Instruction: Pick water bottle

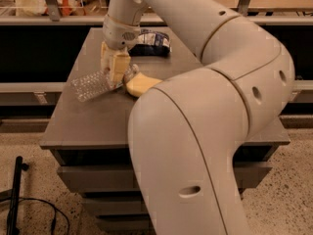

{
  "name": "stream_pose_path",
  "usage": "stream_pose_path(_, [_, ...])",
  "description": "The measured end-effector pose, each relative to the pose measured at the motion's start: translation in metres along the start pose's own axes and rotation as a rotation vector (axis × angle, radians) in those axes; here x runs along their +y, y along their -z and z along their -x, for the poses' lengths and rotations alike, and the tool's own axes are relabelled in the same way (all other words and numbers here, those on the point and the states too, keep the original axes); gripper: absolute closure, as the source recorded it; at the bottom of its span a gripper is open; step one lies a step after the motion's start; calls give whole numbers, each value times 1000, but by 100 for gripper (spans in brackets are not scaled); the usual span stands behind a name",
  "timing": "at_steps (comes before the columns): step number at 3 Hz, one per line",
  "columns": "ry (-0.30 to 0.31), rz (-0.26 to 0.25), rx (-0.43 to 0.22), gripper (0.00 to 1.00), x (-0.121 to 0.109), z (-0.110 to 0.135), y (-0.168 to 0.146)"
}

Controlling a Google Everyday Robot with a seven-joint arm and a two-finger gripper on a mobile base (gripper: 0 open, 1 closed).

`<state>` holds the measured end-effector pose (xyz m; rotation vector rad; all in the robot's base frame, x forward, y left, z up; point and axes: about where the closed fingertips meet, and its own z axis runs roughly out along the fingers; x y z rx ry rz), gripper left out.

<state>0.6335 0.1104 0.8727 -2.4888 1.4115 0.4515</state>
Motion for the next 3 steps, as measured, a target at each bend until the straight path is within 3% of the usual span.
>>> stream_pose_path(1, [-50, -87, -67, 100, -7, -5, 29])
stream_pose_path(2, [-85, -210, -115, 100, -17, -9, 68])
stream_pose_path(3, [-85, -210, -115, 100, -17, -9, 68])
